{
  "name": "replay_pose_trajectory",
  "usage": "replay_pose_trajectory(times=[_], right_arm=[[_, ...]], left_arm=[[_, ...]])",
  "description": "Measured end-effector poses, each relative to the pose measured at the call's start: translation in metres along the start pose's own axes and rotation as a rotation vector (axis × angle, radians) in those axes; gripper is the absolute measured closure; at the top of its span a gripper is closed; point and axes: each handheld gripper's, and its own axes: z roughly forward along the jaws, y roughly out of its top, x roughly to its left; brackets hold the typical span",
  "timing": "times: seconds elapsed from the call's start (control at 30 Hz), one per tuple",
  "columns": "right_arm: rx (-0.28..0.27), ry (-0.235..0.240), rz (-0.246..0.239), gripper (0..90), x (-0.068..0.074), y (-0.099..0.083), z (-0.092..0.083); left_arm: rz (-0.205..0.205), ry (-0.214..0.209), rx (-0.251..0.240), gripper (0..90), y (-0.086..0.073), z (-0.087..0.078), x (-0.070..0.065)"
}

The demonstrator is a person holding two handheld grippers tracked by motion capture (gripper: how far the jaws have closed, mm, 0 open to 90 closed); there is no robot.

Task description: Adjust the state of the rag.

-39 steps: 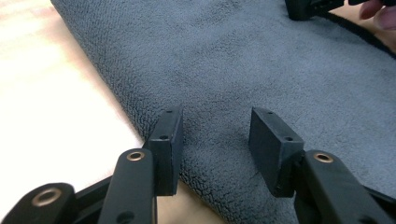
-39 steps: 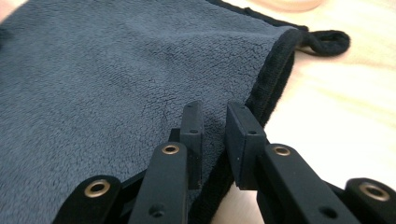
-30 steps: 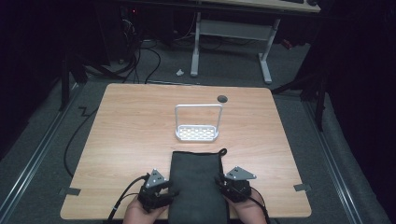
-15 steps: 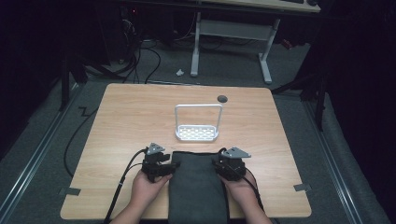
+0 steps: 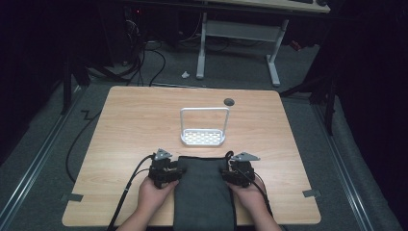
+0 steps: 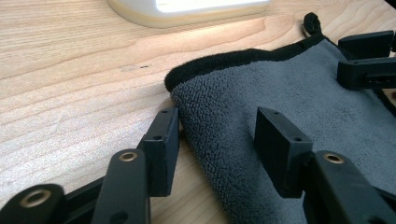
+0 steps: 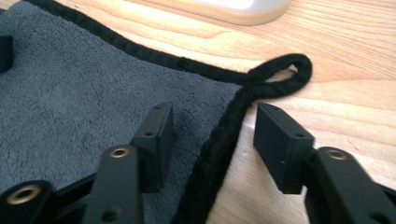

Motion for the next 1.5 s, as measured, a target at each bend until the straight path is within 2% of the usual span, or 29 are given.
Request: replay_pose_trajectory(times=[0.03, 0.13, 0.23, 0.27, 0.3, 0.37, 0.53, 0.7, 0.97, 1.03, 1.1, 1.17, 1.27, 1.33, 1.4, 1.5], right_arm=[[-0.006, -0.011, -0.006, 47.3, 0.002, 0.0, 0.001], [-0.007, -0.02, -0.01, 48.8, 0.006, -0.001, 0.001], [-0.024, -0.023, -0.02, 55.9, 0.013, -0.003, 0.002], [-0.024, -0.023, -0.02, 55.9, 0.013, -0.003, 0.002], [-0.027, -0.023, -0.021, 58.6, 0.014, -0.004, 0.001], [-0.038, -0.003, -0.022, 71.1, 0.017, -0.006, 0.001], [-0.043, 0.018, -0.034, 79.9, 0.02, -0.008, 0.0], [-0.052, 0.022, -0.055, 81.6, 0.02, -0.008, -0.003], [-0.119, 0.014, -0.086, 81.6, 0.024, -0.008, -0.012], [-0.134, 0.012, -0.09, 81.5, 0.026, -0.008, -0.015], [-0.158, 0.008, -0.101, 81.5, 0.028, -0.008, -0.019], [-0.159, 0.004, -0.103, 81.5, 0.028, -0.008, -0.019], [-0.165, 0.005, -0.095, 81.5, 0.028, -0.008, -0.021], [-0.174, -0.003, -0.097, 81.5, 0.03, -0.008, -0.023], [-0.197, -0.005, -0.1, 81.5, 0.032, -0.008, -0.028], [-0.21, -0.012, -0.101, 81.5, 0.033, -0.007, -0.032]], left_arm=[[-0.003, -0.007, -0.001, 55.7, -0.001, 0.0, 0.0], [-0.006, -0.023, -0.006, 59.0, -0.002, 0.0, 0.001], [-0.01, -0.043, -0.014, 66.4, -0.005, 0.0, 0.001], [-0.006, -0.044, -0.014, 66.4, -0.006, 0.0, 0.001], [-0.003, -0.046, -0.011, 67.7, -0.006, 0.0, 0.001], [-0.006, -0.057, -0.006, 71.3, -0.007, -0.001, 0.002], [0.001, -0.051, 0.002, 77.1, -0.007, -0.001, 0.001], [-0.005, -0.052, -0.017, 80.3, -0.008, -0.002, 0.001], [0.0, -0.055, -0.048, 81.6, -0.009, -0.006, 0.0], [0.014, -0.052, -0.063, 81.8, -0.01, -0.007, -0.001], [0.056, -0.039, -0.078, 82.0, -0.011, -0.008, -0.005], [0.076, -0.042, -0.087, 82.1, -0.011, -0.009, -0.006], [0.084, -0.059, -0.114, 82.5, -0.013, -0.013, -0.006], [0.093, -0.055, -0.16, 82.6, -0.015, -0.017, -0.008], [0.083, -0.054, -0.193, 83.0, -0.015, -0.018, -0.009], [0.104, -0.044, -0.201, 83.4, -0.015, -0.019, -0.011]])
